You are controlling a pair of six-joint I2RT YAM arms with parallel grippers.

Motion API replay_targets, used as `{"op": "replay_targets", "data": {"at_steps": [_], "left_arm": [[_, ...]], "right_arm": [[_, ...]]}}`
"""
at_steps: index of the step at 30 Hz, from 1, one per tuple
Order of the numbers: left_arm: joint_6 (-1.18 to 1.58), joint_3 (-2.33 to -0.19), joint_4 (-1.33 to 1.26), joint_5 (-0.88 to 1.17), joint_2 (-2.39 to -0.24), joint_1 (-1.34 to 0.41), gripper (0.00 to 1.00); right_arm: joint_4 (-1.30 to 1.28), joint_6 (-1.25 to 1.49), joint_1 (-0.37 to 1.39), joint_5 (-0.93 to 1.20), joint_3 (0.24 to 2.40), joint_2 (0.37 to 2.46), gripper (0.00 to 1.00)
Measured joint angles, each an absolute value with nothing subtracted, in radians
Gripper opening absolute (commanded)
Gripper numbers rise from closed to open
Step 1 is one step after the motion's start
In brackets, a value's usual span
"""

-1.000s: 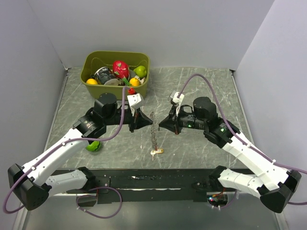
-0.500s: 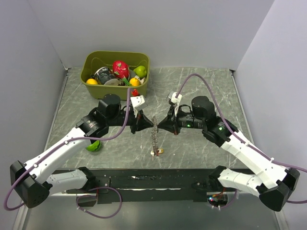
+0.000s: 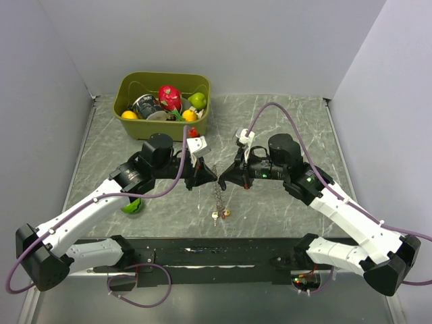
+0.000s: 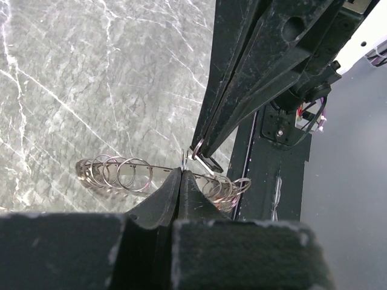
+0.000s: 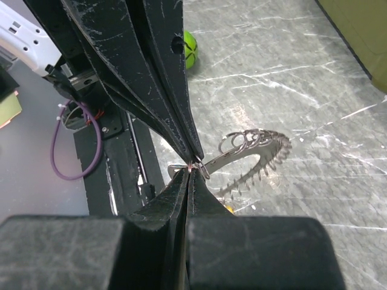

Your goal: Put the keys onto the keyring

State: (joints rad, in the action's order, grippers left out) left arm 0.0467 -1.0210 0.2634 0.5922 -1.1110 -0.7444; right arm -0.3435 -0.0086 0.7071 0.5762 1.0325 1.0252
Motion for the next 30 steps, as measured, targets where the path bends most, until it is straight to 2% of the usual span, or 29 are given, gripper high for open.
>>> {"op": "replay_targets", "data": {"at_steps": [30], "left_arm": [[0.047,-1.015,0.267,0.540,-1.065,-0.764,0.01]], "right_arm": [[-0.352,-0.009,0.711,0.567,1.034,1.032,0.00]]}}
